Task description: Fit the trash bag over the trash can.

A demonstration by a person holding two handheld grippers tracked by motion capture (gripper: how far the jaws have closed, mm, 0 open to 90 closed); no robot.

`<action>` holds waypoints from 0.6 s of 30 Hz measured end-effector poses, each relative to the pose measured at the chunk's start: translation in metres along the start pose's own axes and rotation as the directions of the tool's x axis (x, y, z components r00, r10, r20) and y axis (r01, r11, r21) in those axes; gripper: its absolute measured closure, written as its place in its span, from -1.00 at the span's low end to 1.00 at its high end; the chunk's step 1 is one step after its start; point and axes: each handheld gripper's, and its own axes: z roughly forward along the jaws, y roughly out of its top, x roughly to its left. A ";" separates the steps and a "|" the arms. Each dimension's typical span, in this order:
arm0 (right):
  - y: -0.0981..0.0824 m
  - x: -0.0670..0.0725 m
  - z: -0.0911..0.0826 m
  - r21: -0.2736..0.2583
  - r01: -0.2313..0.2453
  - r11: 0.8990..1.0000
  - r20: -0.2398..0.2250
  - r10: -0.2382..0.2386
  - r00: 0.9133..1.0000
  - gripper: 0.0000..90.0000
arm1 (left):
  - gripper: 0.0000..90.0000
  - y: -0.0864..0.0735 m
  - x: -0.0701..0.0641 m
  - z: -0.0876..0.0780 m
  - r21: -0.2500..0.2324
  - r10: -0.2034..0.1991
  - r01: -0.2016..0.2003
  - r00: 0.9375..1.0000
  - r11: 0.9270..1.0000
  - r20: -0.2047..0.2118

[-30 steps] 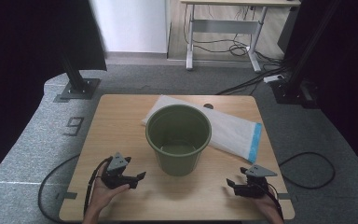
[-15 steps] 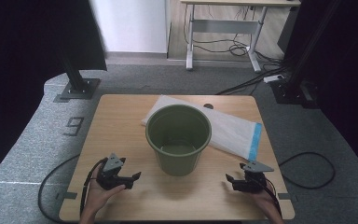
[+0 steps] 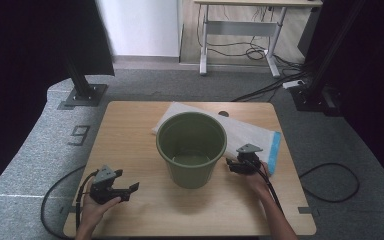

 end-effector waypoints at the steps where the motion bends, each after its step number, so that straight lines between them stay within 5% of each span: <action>1: 0.000 0.001 0.004 0.006 0.013 1.000 0.014 -0.013 1.000 -0.12 | -0.67 -0.001 0.002 -0.002 -0.004 -0.007 0.007 1.000 1.000 0.003; 6: -0.002 -0.006 0.009 0.015 -0.015 1.000 0.047 0.014 0.999 0.18 | -0.67 -0.004 0.005 -0.006 -0.007 -0.018 0.018 1.000 1.000 0.002; 7: -0.002 -0.010 0.007 0.030 -0.035 0.999 0.067 0.033 0.997 0.46 | -0.66 -0.004 0.006 -0.007 -0.008 -0.036 0.036 0.999 0.999 0.007; 9: -0.003 -0.013 0.006 0.038 -0.032 0.999 0.069 0.029 0.997 0.62 | -0.65 -0.005 0.009 -0.008 -0.015 -0.072 0.073 0.997 0.997 0.014; 10: -0.004 -0.017 0.002 0.063 -0.042 0.997 0.064 0.038 0.997 0.89 | -0.65 -0.006 0.013 -0.010 -0.026 -0.102 0.103 0.995 0.994 0.020; 13: -0.006 -0.023 -0.009 0.094 -0.053 0.994 0.080 0.046 0.996 0.97 | -0.65 -0.007 0.015 -0.012 -0.028 -0.097 0.097 0.995 0.995 0.022; 17: -0.018 -0.025 -0.037 0.064 -0.051 0.997 0.082 0.046 0.996 0.97 | -0.65 -0.008 0.014 -0.013 -0.023 -0.084 0.084 0.996 0.996 0.014; 18: -0.030 -0.023 -0.057 0.054 -0.042 0.998 0.074 0.038 0.997 0.97 | -0.65 -0.008 0.014 -0.013 -0.024 -0.084 0.085 0.996 0.996 0.018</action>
